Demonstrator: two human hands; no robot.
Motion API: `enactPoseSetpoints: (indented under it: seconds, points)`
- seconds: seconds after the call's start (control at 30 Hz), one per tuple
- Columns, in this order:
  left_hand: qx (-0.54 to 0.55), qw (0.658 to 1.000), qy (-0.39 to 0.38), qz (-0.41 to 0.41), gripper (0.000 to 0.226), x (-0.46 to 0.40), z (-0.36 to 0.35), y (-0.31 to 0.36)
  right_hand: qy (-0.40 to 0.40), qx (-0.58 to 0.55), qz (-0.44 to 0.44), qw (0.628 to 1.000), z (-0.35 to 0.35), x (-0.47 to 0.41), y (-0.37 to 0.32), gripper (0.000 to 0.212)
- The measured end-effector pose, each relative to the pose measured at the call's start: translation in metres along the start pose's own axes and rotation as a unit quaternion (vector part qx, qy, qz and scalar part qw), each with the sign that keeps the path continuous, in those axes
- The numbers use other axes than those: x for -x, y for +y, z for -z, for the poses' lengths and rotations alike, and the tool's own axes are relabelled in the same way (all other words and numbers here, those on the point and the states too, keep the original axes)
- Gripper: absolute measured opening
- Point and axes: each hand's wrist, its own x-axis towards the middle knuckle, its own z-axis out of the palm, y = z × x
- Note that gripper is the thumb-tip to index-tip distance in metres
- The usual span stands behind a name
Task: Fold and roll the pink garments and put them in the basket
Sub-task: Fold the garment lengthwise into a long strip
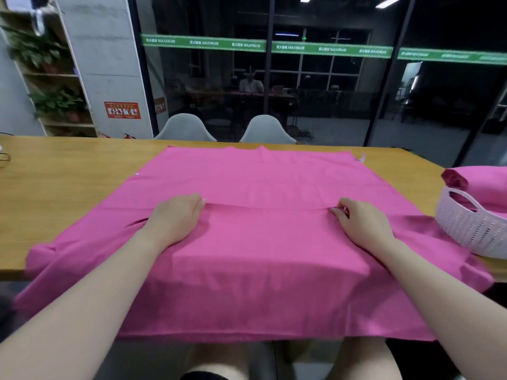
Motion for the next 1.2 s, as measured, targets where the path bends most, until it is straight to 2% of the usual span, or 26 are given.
enactPoseSetpoints:
  seconds: [0.1,0.2,0.33,0.53,0.67,0.8,1.2]
  points:
    - [-0.012,0.997,0.070,-0.020,0.045,-0.022,0.019,-0.003,0.065,0.010,0.013,0.998,0.011,-0.021,-0.006,0.025]
    - [-0.047,0.997,0.059,-0.028,0.044,-0.059,0.036,-0.008,0.087,0.011,0.015,0.996,0.017,-0.056,-0.009,0.026]
    - [-0.092,0.995,0.012,-0.031,0.038,-0.098,0.021,-0.012,0.061,0.018,0.010,0.998,0.001,-0.094,-0.005,0.026]
    - [-0.079,0.996,-0.033,-0.017,0.040,-0.126,-0.033,-0.032,-0.006,0.011,-0.009,1.000,-0.043,-0.121,0.006,0.026]
    - [-0.019,1.000,-0.020,0.009,0.042,-0.129,-0.055,-0.044,-0.014,-0.051,-0.026,0.998,-0.061,-0.126,0.018,0.023]
    - [-0.007,1.000,-0.020,0.014,0.041,-0.127,-0.058,-0.046,-0.024,-0.091,-0.022,0.995,-0.067,-0.128,0.022,0.022]
    - [0.036,0.999,-0.012,0.014,0.036,-0.077,-0.033,-0.041,-0.014,-0.120,-0.028,0.992,-0.052,-0.086,0.013,0.022]
